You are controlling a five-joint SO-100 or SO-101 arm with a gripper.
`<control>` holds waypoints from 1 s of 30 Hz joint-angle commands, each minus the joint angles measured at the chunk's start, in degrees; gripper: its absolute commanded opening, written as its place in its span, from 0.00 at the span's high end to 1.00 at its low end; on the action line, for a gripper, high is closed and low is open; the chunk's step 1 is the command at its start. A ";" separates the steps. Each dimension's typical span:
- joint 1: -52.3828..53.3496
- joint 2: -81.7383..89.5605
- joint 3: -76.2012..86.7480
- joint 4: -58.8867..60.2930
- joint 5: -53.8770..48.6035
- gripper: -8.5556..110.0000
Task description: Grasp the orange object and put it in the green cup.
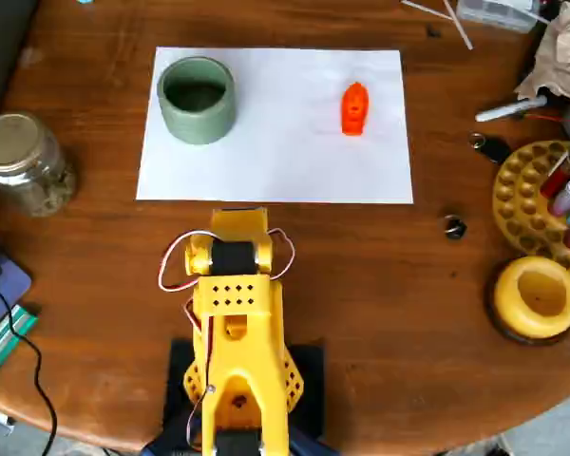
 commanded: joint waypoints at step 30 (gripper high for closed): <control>-0.18 -0.35 -0.35 -0.53 -0.26 0.93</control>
